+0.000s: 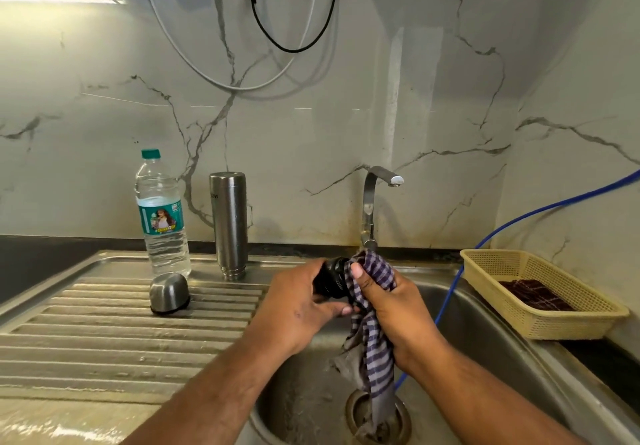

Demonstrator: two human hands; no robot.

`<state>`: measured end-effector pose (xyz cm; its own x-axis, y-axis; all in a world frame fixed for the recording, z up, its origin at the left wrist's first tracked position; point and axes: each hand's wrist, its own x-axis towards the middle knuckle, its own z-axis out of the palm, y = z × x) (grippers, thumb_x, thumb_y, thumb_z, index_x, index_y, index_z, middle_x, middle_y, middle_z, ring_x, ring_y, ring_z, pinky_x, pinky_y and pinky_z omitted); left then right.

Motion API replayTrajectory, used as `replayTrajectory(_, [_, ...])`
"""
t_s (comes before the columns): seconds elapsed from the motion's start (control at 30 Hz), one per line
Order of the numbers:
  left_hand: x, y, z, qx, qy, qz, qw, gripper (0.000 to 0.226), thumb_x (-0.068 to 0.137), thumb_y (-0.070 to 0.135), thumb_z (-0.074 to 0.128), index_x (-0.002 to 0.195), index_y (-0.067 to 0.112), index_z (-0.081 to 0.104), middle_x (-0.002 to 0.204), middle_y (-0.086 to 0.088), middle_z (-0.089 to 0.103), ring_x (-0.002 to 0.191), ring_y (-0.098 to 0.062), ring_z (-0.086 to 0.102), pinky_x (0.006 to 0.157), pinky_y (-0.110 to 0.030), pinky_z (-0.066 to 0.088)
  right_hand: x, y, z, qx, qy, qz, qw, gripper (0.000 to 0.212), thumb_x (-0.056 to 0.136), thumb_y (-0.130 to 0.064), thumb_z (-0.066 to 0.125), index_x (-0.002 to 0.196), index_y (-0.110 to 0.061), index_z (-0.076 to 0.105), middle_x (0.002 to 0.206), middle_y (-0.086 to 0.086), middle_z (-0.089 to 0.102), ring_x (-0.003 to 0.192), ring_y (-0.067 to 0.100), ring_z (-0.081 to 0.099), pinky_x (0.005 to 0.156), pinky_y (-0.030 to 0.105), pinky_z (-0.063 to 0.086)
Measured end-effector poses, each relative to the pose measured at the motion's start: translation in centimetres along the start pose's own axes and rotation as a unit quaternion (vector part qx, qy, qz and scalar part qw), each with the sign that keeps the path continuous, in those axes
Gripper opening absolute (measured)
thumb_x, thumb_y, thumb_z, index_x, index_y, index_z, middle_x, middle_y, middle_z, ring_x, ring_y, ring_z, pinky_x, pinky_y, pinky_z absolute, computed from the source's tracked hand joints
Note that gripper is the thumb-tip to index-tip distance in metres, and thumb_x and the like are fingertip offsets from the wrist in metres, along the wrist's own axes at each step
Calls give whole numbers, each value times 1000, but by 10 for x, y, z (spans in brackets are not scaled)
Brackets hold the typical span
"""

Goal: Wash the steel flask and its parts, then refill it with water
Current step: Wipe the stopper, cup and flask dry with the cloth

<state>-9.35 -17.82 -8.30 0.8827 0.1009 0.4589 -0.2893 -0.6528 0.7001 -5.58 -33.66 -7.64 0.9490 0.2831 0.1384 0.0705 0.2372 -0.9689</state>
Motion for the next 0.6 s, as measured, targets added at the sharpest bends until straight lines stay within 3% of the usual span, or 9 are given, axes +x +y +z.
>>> replayTrajectory(0.1, [2, -4, -5, 34, 19, -19, 999, 78, 69, 43, 89, 134, 43, 45, 114, 11, 71, 105, -5, 67, 97, -31, 56, 0, -3, 0, -2, -5, 14, 1000, 29, 87, -21, 77, 114, -13, 71, 99, 8, 80, 92, 24, 77, 79, 33, 58])
replayTrajectory(0.2, [4, -9, -12, 20, -32, -37, 999, 69, 71, 45, 88, 124, 46, 45, 110, 11, 72, 100, -6, 69, 91, -33, 60, 1, -4, -2, -36, 8, 12, 999, 25, 90, -16, 76, 114, -17, 70, 96, 4, 80, 90, 20, 77, 79, 33, 58])
replayTrajectory(0.3, [4, -11, -23, 57, -51, -49, 996, 66, 72, 48, 86, 126, 38, 50, 116, 17, 62, 103, 0, 60, 82, -16, 50, 1, -1, -3, -88, 16, 12, 996, 21, 91, -14, 74, 111, -21, 71, 91, 0, 79, 80, 13, 76, 67, 24, 56])
replayTrajectory(0.43, [9, -19, -47, 88, 11, -86, 992, 60, 73, 51, 85, 121, 35, 53, 119, 10, 55, 108, -9, 56, 83, -19, 42, 2, 2, -8, -140, 21, 5, 990, 19, 93, -16, 72, 110, -24, 69, 92, -2, 78, 76, 7, 74, 61, 16, 53])
replayTrajectory(0.6, [15, -51, -90, 51, 103, -199, 973, 52, 82, 46, 80, 124, 23, 62, 109, 5, 67, 100, -14, 62, 79, -27, 46, 4, 0, -10, -169, 15, -4, 986, 21, 93, -21, 72, 104, -36, 62, 99, -5, 73, 90, 11, 70, 73, 22, 52])
